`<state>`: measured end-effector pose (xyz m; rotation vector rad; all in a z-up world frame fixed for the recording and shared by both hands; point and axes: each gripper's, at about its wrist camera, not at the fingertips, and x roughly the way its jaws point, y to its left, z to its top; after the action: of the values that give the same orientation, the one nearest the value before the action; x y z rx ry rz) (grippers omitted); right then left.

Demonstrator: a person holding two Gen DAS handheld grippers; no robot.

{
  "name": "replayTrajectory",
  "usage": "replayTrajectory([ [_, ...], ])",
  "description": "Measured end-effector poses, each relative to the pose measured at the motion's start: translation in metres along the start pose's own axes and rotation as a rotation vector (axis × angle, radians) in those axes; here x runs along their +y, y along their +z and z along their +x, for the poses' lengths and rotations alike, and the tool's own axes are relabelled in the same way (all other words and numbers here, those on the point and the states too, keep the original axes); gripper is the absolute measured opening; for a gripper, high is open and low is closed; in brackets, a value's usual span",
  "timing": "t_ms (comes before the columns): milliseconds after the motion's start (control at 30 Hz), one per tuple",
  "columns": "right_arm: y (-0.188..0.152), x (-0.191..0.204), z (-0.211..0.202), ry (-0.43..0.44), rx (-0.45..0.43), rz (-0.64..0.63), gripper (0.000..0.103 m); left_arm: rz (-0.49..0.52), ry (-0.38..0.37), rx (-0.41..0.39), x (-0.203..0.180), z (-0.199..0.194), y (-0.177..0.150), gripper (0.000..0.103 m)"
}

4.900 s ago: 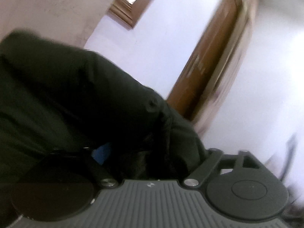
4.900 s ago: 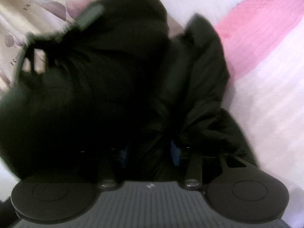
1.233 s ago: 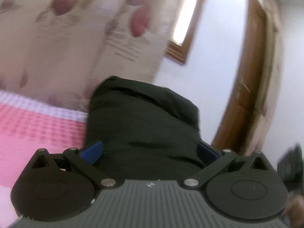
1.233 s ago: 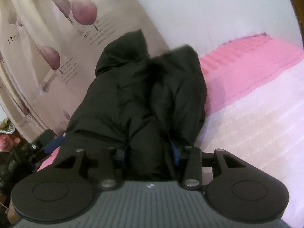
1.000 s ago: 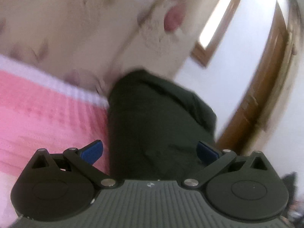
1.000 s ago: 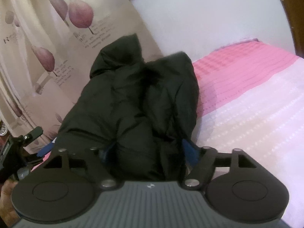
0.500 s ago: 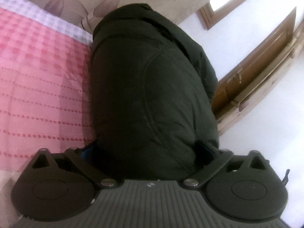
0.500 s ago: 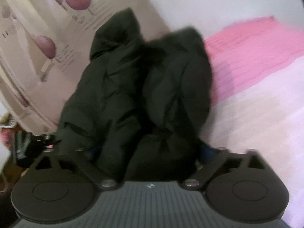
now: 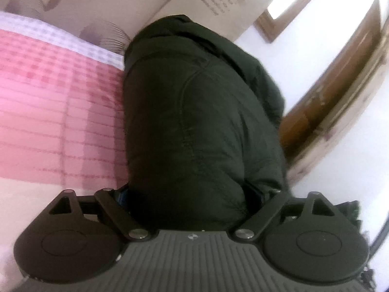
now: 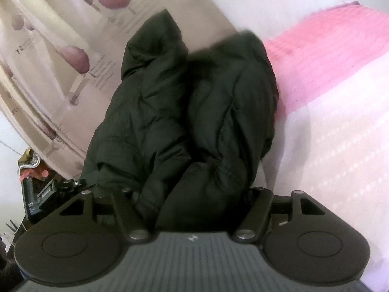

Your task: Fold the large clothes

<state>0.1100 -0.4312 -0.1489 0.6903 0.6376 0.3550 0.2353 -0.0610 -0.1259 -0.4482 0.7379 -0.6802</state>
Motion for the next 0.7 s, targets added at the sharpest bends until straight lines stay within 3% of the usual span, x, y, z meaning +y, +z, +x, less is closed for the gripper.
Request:
replayTrajectory([
  [100,0.003,-0.002,0.000,-0.003,0.002,-0.006,0.066,0.049,0.085,-0.007,-0.013,-0.005,0.001,0.093],
  [333,0.002,-0.002,0.000,-0.006,-0.007,0.003,0.066,0.325,0.281,-0.047,-0.063,-0.015,0.002,0.100],
  [700,0.000,-0.001,-0.002,-0.019,-0.016,-0.003,0.067,0.442,0.348,-0.073,-0.084,-0.014,0.002,0.102],
])
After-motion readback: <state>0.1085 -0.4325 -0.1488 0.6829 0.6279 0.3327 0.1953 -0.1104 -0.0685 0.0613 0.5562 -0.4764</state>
